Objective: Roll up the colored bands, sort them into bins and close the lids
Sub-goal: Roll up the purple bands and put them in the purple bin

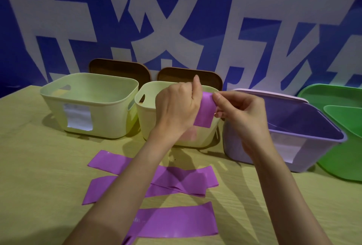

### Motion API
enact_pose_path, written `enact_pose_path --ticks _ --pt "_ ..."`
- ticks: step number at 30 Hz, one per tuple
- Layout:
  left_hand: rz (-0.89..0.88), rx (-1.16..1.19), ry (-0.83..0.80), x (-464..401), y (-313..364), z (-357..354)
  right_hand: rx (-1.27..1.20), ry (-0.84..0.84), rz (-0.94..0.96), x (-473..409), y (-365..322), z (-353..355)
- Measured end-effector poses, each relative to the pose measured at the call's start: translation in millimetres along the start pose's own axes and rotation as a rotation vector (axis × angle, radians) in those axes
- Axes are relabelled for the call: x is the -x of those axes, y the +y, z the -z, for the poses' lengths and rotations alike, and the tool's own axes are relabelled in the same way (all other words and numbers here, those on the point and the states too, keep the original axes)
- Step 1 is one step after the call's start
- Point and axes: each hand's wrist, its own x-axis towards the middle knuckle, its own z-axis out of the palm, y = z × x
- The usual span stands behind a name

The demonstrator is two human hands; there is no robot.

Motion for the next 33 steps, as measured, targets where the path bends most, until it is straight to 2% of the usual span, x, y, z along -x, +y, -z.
enact_pose_path --ticks 4,11,14,23,28,33 --pt "0.069 0.049 0.007 0.5 -0.1 -0.7 0.019 -0.049 0.026 1.3 -2.0 0.0" --pt "0.262 0.129 -0.075 -3.0 -3.4 -0.6 0.116 -0.145 0.18 1.7 -5.5 2.2" --pt "0.237 0.113 -0.089 -1.6 -2.4 -1.1 0.047 -0.108 0.144 1.2 -4.2 2.1" --pt "0.002 0.039 0.009 0.3 -3.2 0.3 -0.001 -0.026 0.035 -1.5 2.3 1.7" --pt "0.047 0.052 -0.013 -2.8 -2.9 2.0 0.023 -0.055 0.051 -0.7 1.0 0.6" --pt "0.152 0.098 -0.058 -3.2 -4.9 2.4 0.153 -0.117 0.187 0.1 -1.1 0.7"
